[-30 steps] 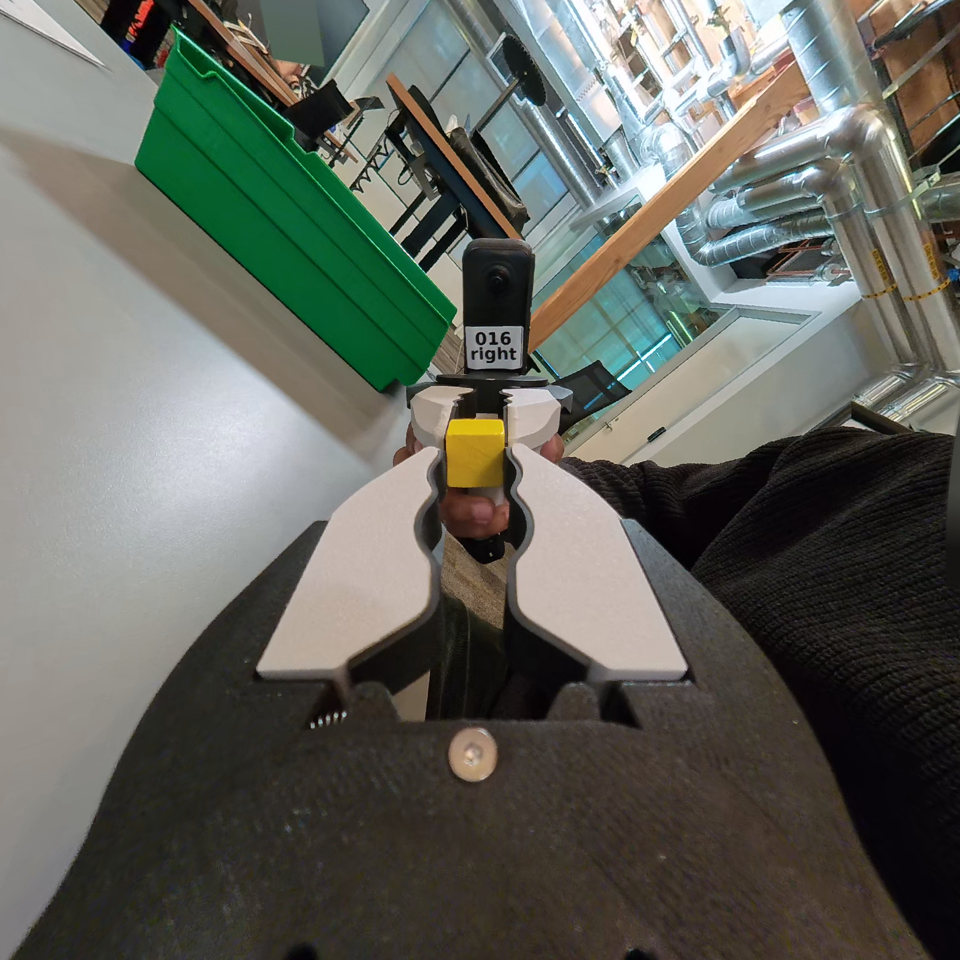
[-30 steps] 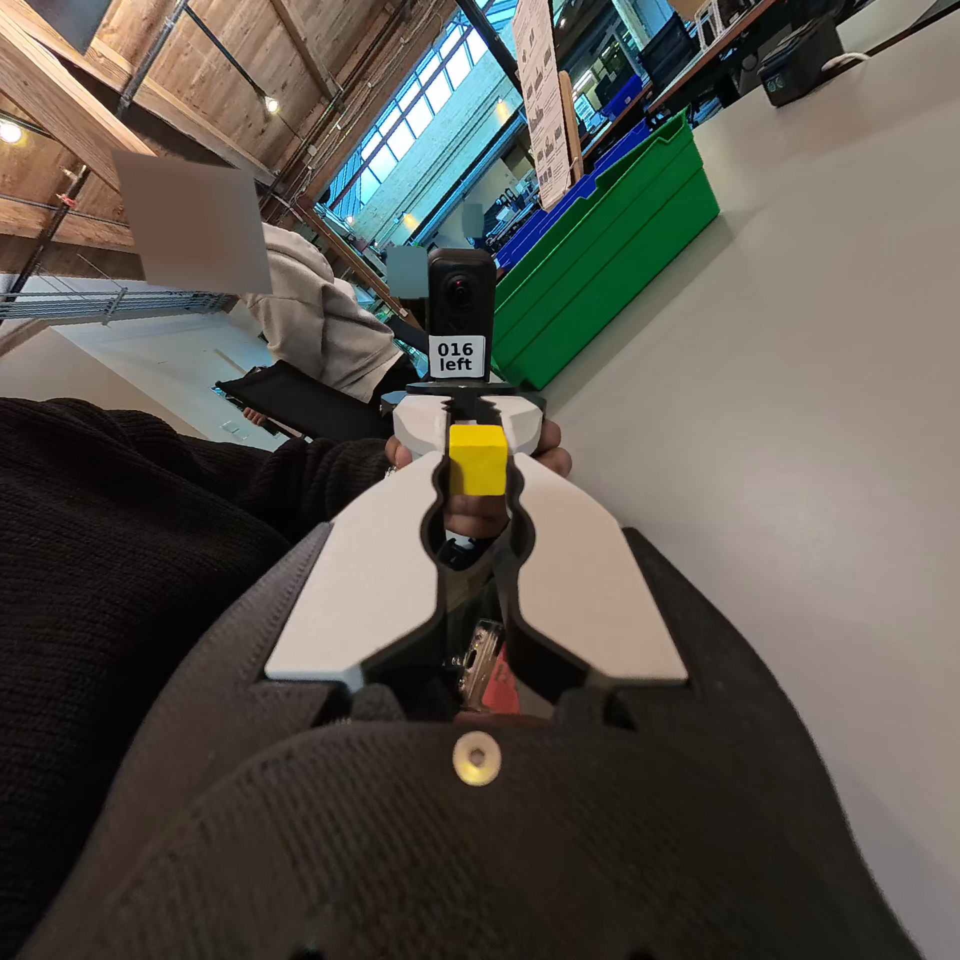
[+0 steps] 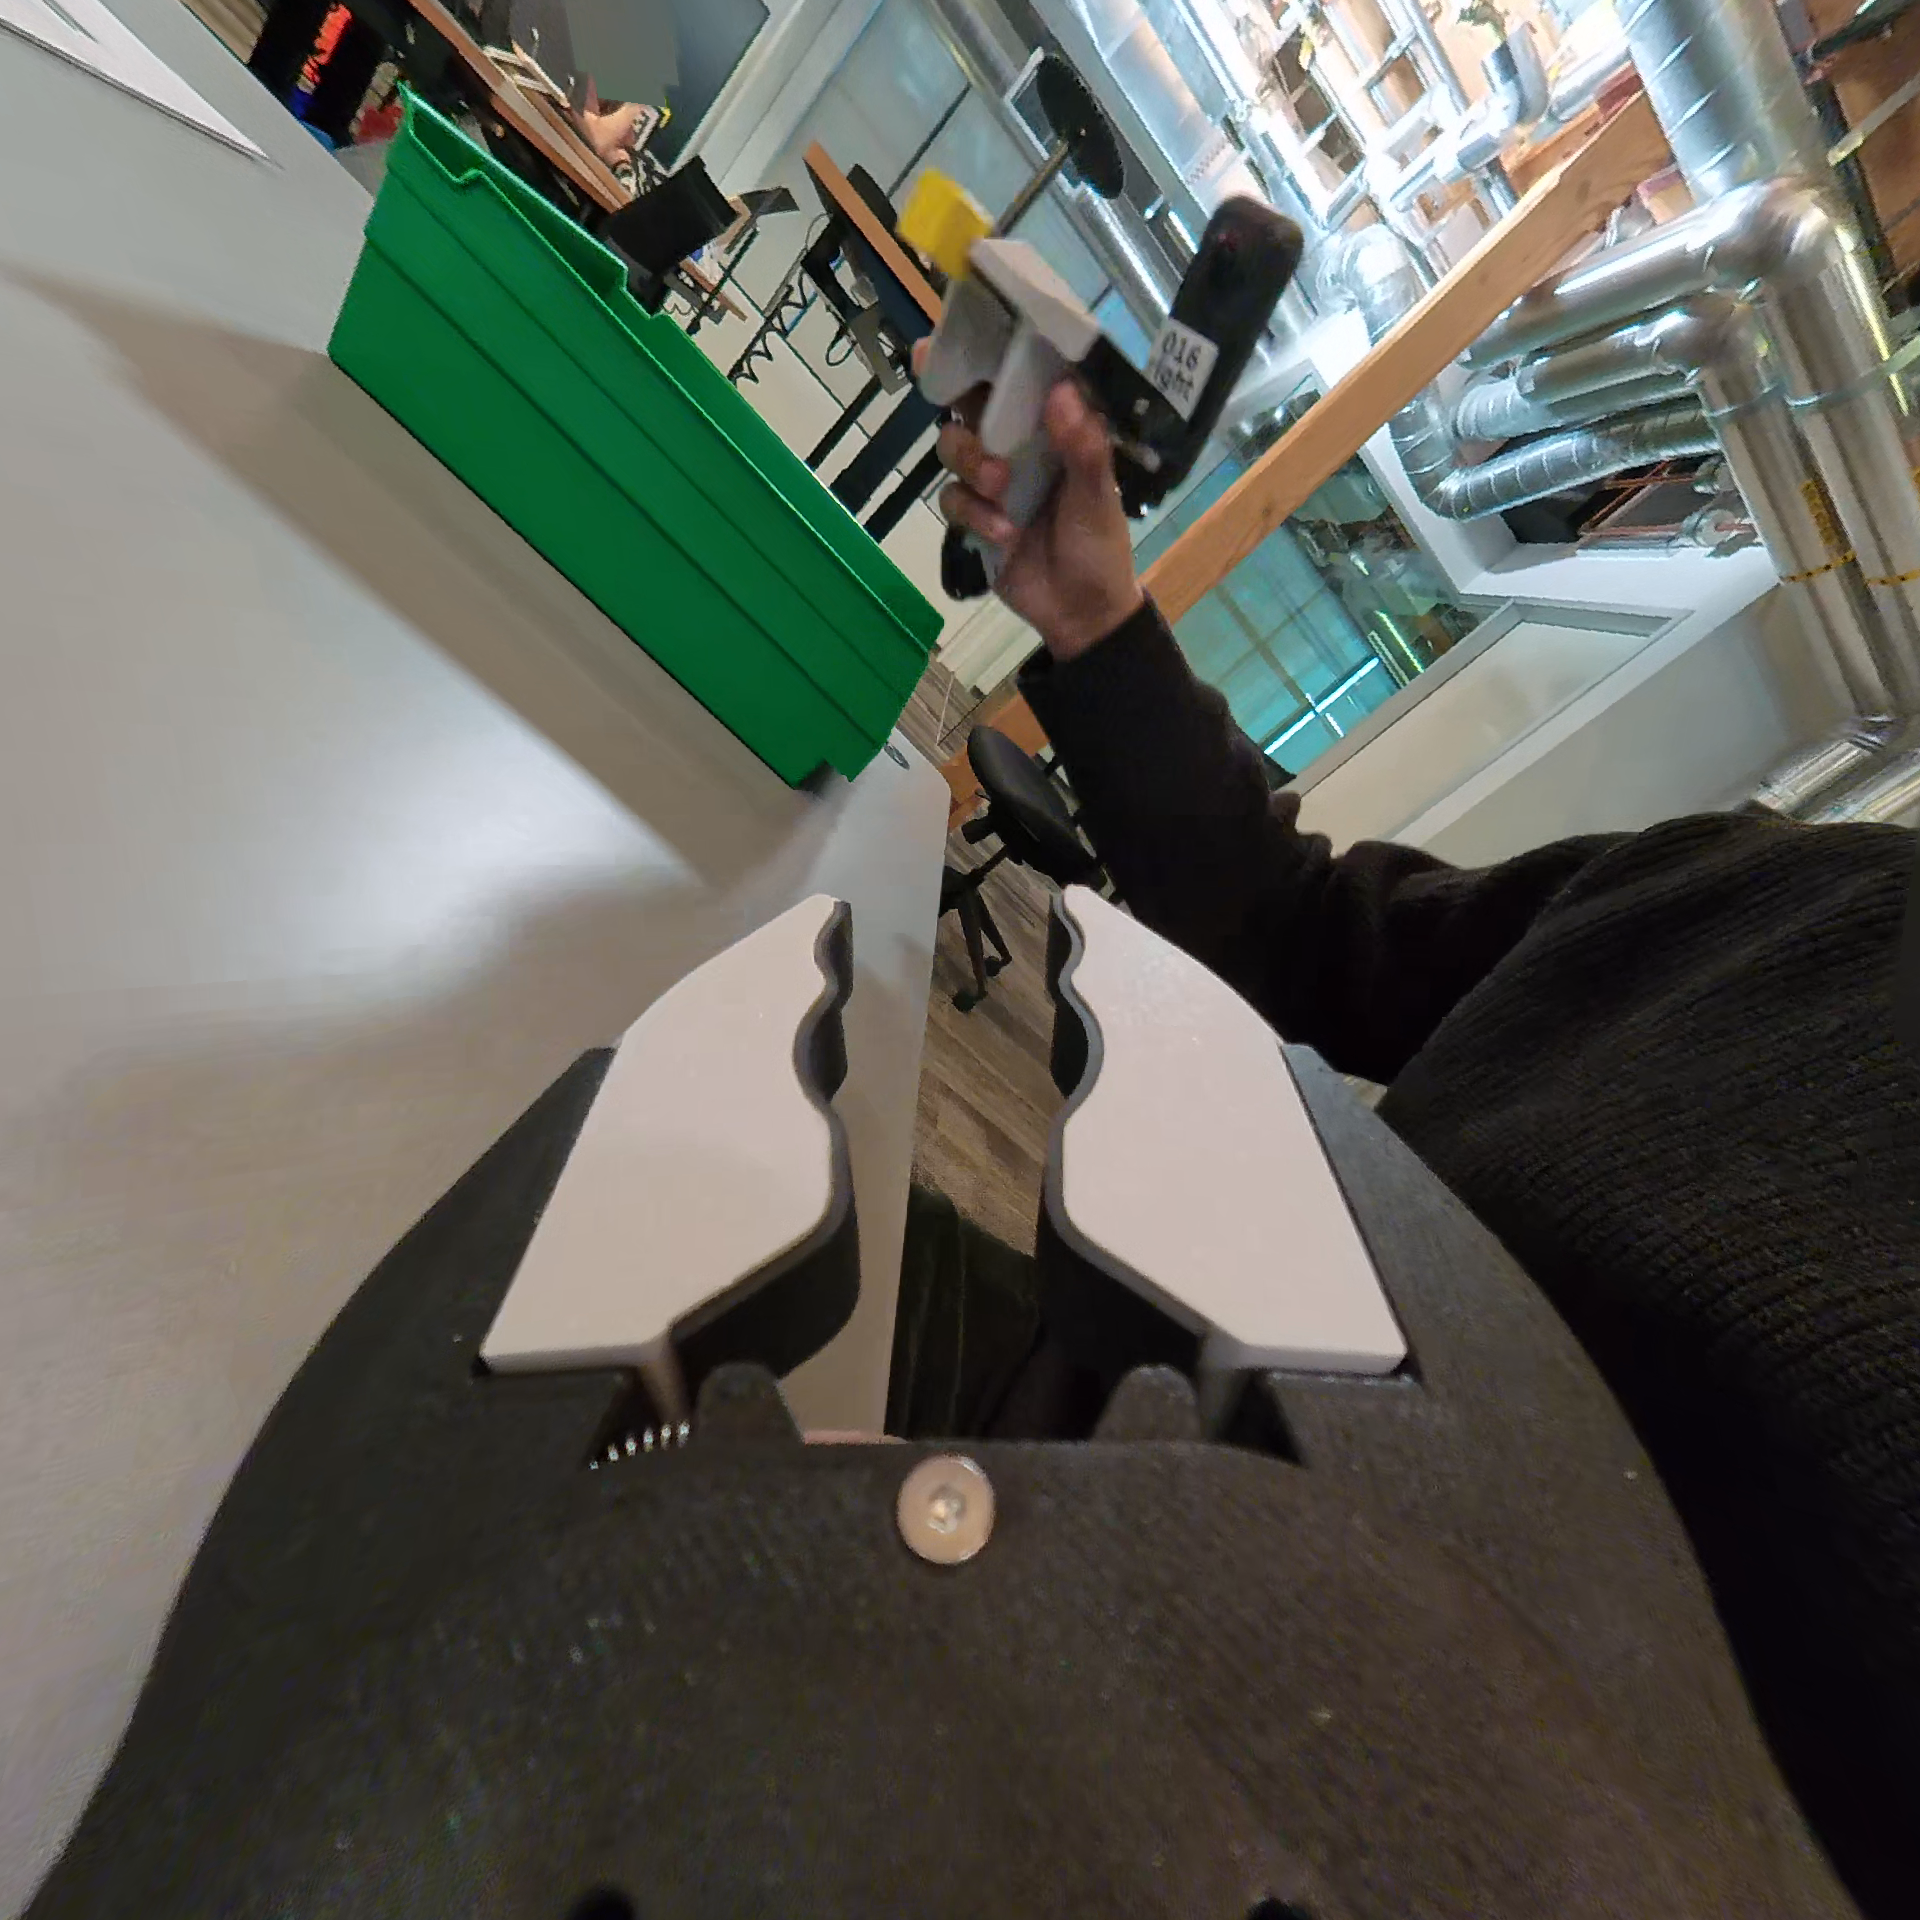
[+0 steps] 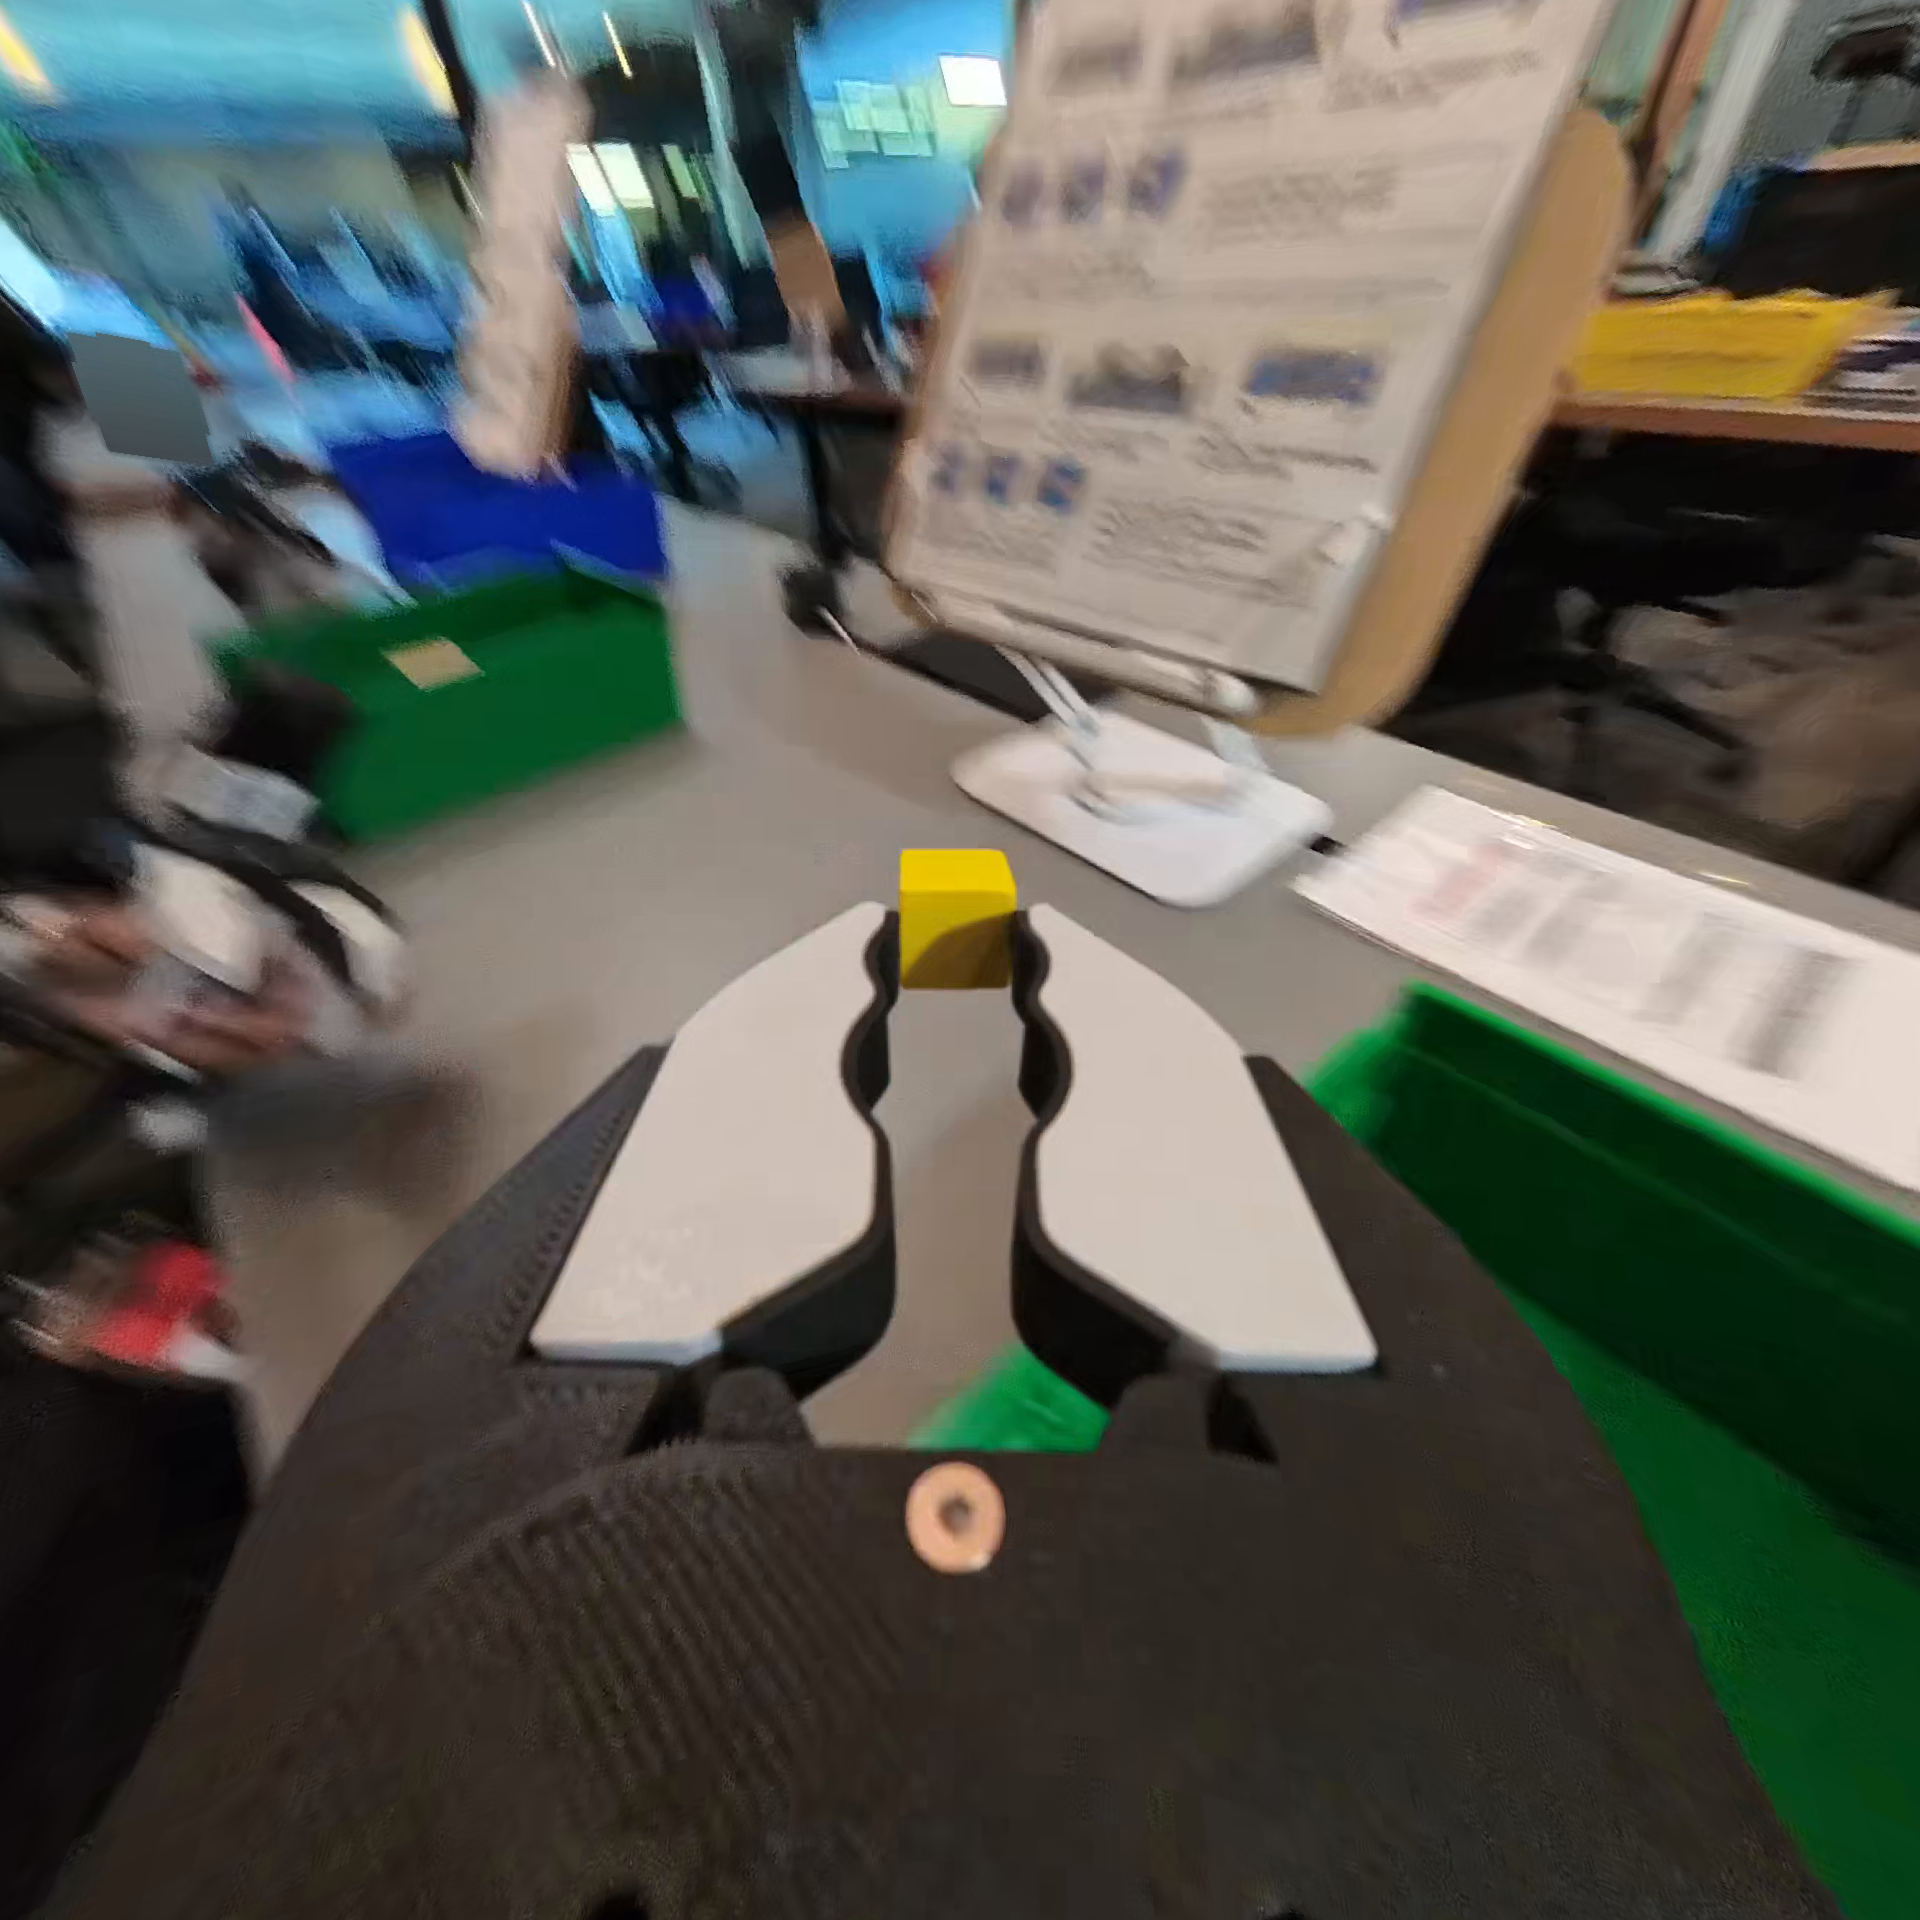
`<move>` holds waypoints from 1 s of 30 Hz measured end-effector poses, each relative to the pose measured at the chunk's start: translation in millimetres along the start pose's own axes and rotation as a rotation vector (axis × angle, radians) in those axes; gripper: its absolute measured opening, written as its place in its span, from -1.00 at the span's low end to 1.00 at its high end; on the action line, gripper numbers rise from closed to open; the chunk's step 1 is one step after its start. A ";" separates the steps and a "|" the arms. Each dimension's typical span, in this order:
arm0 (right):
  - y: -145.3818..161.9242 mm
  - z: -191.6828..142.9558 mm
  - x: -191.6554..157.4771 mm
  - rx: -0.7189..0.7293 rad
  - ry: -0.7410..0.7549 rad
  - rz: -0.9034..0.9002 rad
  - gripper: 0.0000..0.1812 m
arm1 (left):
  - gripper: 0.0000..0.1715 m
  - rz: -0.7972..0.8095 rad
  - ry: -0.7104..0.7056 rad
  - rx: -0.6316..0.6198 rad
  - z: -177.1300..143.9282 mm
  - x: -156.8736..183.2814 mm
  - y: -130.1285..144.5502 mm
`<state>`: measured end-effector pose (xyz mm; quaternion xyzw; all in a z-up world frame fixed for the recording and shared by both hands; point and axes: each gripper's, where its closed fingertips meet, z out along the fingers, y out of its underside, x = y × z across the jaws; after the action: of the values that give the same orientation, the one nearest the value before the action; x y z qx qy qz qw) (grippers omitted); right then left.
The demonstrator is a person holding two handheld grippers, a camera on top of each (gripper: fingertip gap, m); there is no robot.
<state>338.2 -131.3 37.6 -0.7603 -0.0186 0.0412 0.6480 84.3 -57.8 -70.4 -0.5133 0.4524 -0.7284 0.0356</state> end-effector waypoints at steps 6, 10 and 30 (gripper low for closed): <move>83.8 -15.9 92.6 -0.558 0.006 -0.320 -0.77 | -0.58 -0.047 0.039 -0.057 11.8 11.5 14.5; 131.4 -19.1 89.5 -0.836 -0.172 -0.490 -0.77 | -0.58 0.002 -0.051 -0.106 16.1 7.9 26.6; 196.2 1.8 69.9 -1.002 -0.487 -0.632 -0.77 | -0.62 -0.034 -0.305 -0.172 43.5 -36.9 10.2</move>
<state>402.7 -155.2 -159.0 -0.8977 -0.4057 0.0061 0.1720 131.4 -71.8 -101.2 -0.6264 0.4938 -0.6013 0.0474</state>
